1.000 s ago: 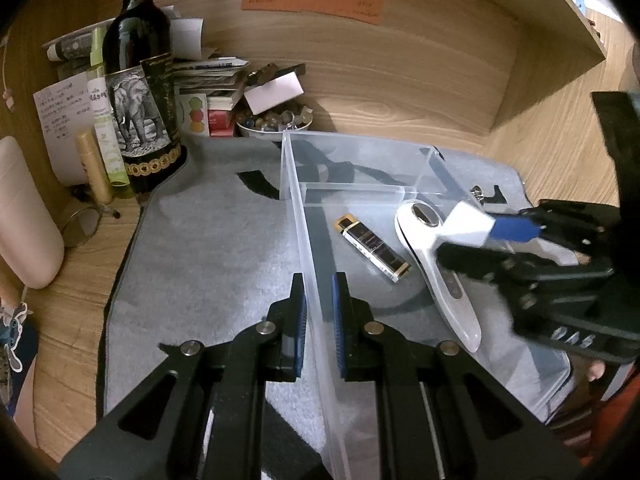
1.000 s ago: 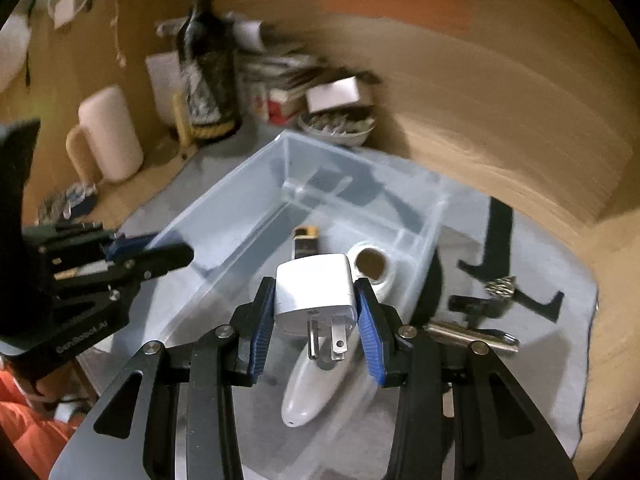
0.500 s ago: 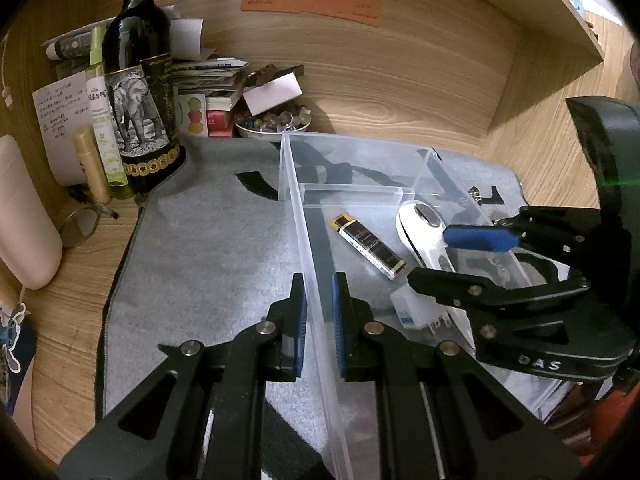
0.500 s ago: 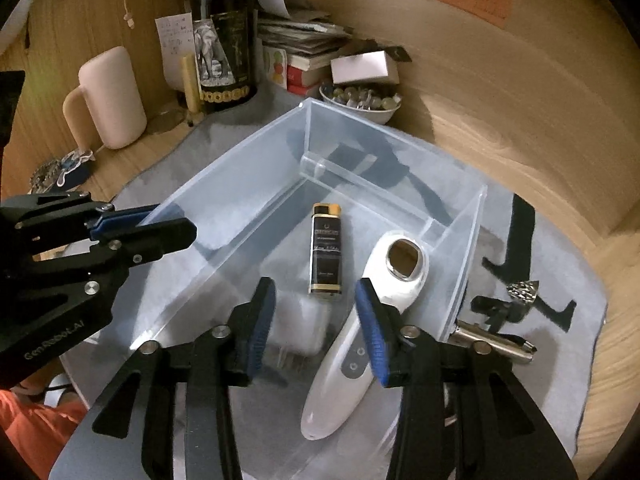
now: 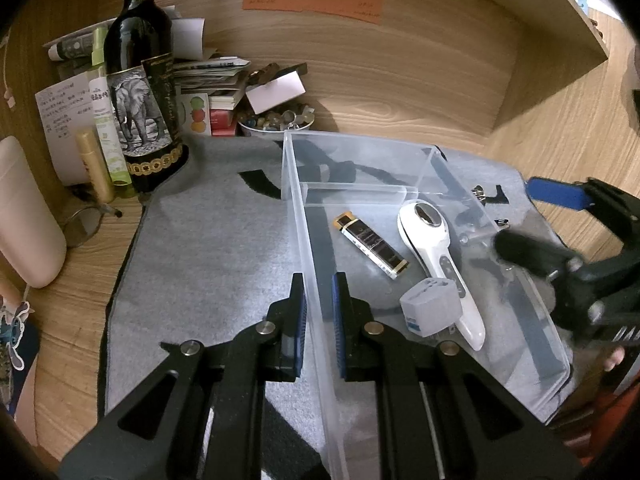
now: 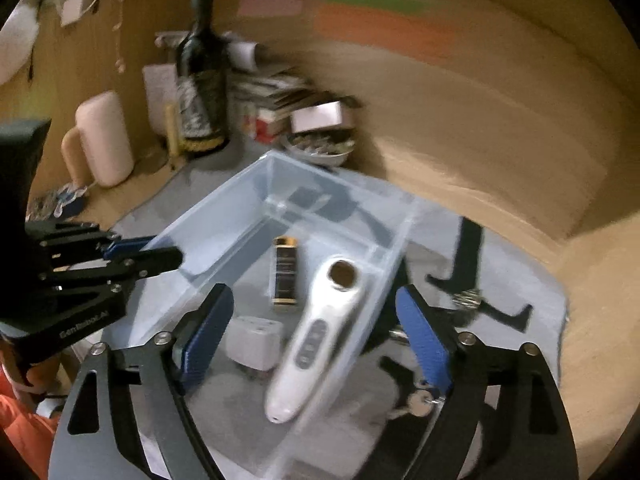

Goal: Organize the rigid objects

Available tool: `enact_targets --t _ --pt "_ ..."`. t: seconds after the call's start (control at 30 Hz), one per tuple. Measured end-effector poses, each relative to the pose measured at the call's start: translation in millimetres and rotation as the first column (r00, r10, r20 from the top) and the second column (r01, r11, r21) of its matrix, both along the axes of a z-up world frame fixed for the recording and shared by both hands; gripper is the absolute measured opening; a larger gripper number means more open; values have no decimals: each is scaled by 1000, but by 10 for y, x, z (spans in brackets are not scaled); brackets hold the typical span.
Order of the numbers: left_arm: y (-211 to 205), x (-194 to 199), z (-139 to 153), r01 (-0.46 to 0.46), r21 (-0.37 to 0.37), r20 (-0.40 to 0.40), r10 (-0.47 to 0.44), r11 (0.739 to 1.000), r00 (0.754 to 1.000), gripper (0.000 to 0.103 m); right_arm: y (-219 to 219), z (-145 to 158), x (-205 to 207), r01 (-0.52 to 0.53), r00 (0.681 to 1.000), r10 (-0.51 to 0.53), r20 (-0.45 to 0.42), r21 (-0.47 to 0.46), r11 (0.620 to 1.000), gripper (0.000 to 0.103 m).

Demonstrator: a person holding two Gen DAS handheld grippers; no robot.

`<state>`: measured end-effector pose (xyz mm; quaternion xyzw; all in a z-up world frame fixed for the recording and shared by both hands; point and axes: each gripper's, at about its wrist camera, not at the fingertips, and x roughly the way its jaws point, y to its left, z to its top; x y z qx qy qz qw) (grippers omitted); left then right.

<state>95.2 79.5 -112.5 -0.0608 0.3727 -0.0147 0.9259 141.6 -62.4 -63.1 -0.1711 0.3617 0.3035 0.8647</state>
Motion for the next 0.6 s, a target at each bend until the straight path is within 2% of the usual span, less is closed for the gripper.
enact_targets --t 0.23,0.43,0.6 --pt "-29 18 7 3 29 -10 -3 1000 1000 12 -532 -10 72 158 987 -157 13 -18 987 85" --pt "-41 30 1 3 48 -17 -2 999 1000 12 -927 -304 149 272 959 -276 -68 -64 960 85" --pt "-51 33 -1 -4 54 -21 5 999 1000 12 -1070 -530 243 303 942 -311 -128 -78 950 84"
